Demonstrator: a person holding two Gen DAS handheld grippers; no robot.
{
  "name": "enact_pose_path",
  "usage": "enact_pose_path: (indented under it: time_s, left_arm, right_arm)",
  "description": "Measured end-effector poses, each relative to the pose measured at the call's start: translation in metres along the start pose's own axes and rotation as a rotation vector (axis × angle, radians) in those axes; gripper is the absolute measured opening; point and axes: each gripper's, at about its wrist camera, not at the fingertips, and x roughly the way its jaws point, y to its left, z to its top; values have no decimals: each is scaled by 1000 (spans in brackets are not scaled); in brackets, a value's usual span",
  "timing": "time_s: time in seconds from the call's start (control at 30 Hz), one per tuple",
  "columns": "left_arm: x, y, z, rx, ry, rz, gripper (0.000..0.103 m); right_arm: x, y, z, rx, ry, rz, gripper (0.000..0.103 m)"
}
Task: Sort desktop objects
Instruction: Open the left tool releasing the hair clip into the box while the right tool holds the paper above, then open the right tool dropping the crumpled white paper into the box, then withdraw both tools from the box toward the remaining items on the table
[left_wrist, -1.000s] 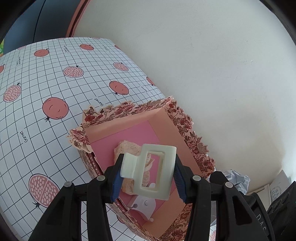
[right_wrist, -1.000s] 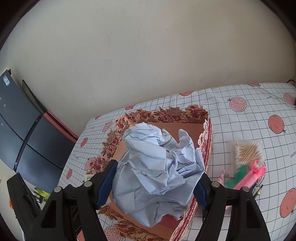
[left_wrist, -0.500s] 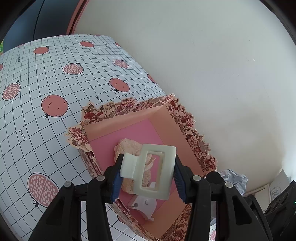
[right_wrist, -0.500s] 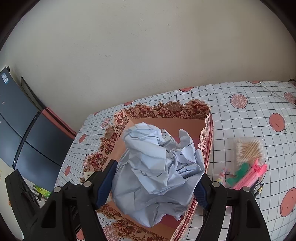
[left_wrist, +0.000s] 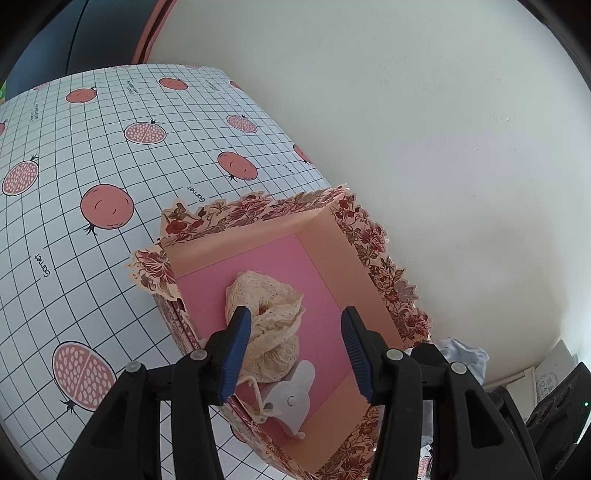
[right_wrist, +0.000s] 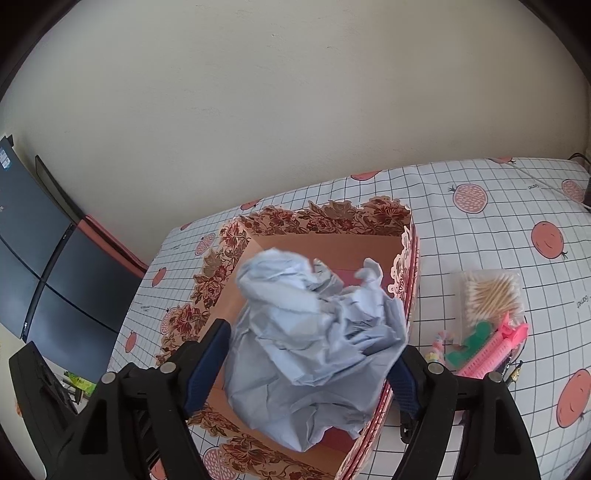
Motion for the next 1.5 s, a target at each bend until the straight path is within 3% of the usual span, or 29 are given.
enact_pose_path:
  time_s: [0.2,0.53,0.87,1.27,1.5]
  left_arm:
    - [-1,1,1,-2,1,-10,53]
    - [-4,-1,2,-1,-1,-13,54]
    - [-4,0,3,-7,5,-31,61]
    - [-7,-7,1,6,13,-55,79]
    - [-12,-3,5,-4,-6,-64,88]
  right_arm:
    - [-1,-1,0,1,-9,-13,89]
    - [-5,1,0,-2,-21,-27,90]
    - [-11,0,1,3,-37,-27,90]
    - [-21,-8,4,39,-47,-4,91]
    - [-29,-13,8,47,-54,-14,98]
